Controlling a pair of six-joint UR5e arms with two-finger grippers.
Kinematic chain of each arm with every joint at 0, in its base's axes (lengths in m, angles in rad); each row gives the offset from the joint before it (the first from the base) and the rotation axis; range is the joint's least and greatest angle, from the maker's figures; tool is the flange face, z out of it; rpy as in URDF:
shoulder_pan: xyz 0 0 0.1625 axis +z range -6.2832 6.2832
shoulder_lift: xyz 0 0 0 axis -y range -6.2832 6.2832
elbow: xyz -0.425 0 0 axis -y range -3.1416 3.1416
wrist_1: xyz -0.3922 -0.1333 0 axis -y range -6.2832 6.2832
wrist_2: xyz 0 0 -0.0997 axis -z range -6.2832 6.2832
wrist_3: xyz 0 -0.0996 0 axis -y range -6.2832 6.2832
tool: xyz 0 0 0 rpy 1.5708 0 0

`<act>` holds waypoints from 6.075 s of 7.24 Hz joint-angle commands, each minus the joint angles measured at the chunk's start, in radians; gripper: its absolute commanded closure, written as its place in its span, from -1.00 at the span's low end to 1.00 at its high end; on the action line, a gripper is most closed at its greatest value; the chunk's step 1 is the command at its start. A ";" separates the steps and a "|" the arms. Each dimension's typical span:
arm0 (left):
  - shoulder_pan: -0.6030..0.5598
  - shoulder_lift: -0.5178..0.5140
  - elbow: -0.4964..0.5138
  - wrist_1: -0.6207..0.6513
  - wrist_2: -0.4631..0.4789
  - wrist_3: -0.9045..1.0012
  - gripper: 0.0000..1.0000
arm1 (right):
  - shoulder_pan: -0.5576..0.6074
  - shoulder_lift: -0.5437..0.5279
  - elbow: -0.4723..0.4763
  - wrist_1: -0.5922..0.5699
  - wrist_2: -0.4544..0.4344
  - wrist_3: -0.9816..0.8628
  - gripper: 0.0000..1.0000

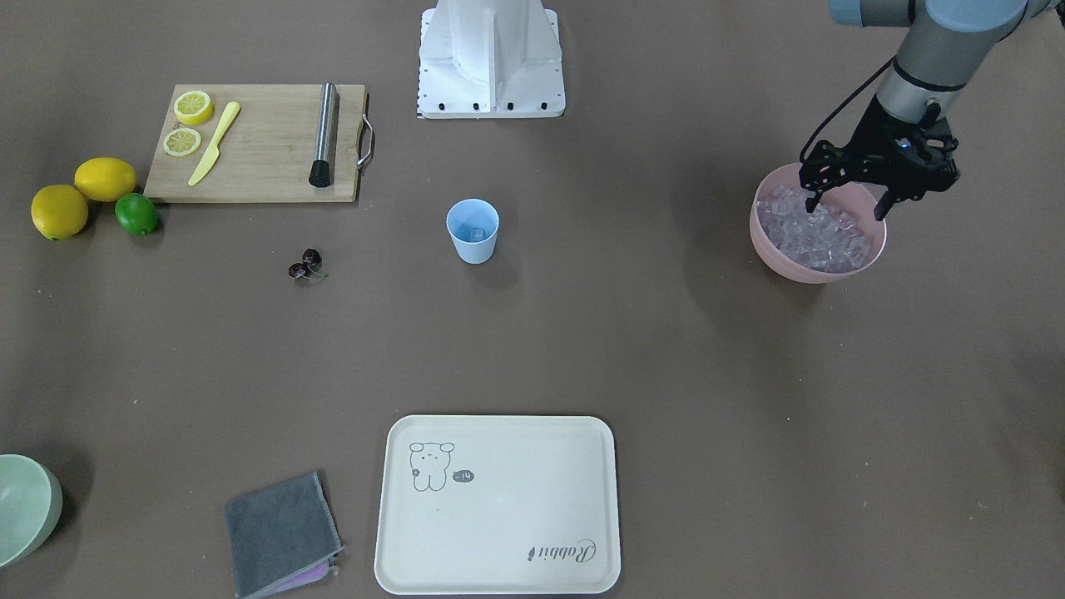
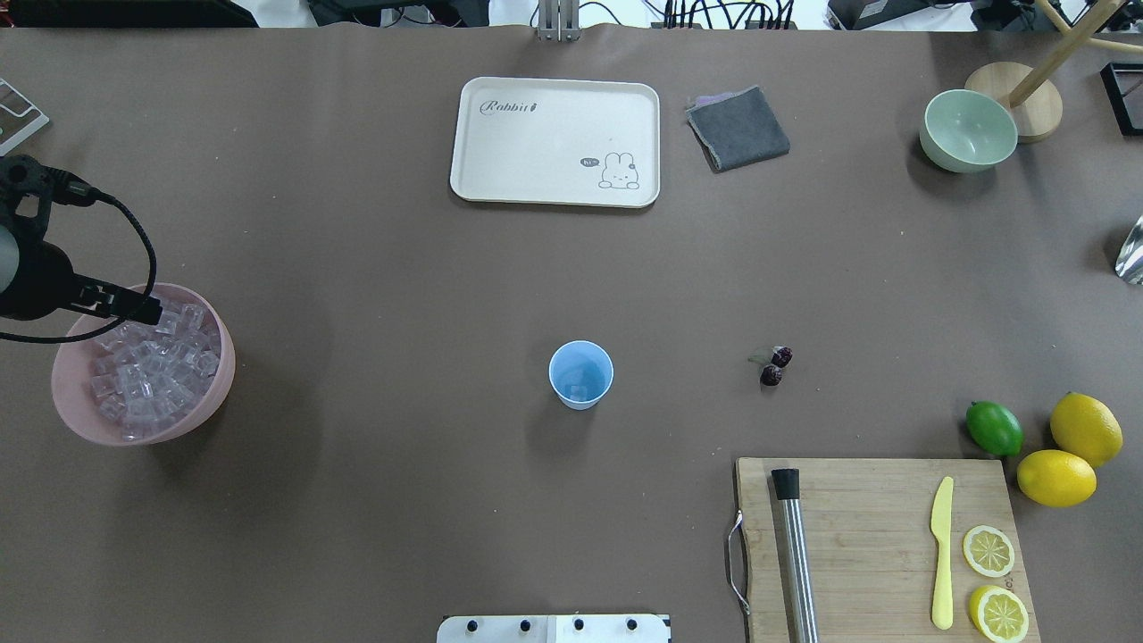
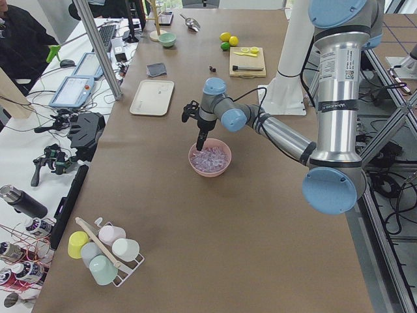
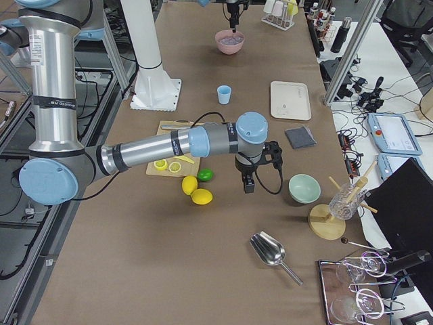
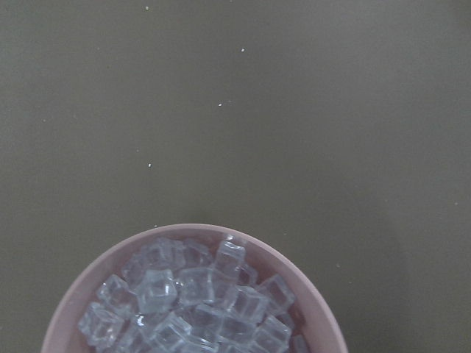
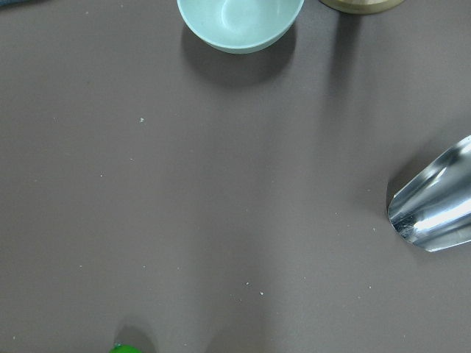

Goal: Put ice and cherries in cup

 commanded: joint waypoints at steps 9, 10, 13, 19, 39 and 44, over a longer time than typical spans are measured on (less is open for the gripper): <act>-0.003 -0.088 0.160 -0.031 -0.026 0.044 -0.48 | -0.007 0.011 0.004 0.001 0.000 0.017 -1.00; 0.007 -0.088 0.175 -0.033 -0.026 0.044 -0.50 | -0.007 0.017 0.001 -0.001 0.000 0.026 -1.00; 0.035 -0.083 0.240 -0.126 -0.032 0.042 -0.65 | -0.007 0.020 0.002 -0.001 0.002 0.028 -1.00; 0.032 -0.054 0.198 -0.130 -0.105 0.042 1.00 | -0.004 0.023 0.009 -0.001 0.002 0.029 -1.00; 0.579 -0.658 0.304 -0.295 0.695 -0.702 1.00 | -0.032 0.081 -0.001 -0.001 0.013 0.107 -1.00; 0.592 -0.665 0.321 -0.315 0.685 -0.705 1.00 | -0.038 0.107 -0.001 -0.001 0.010 0.132 -1.00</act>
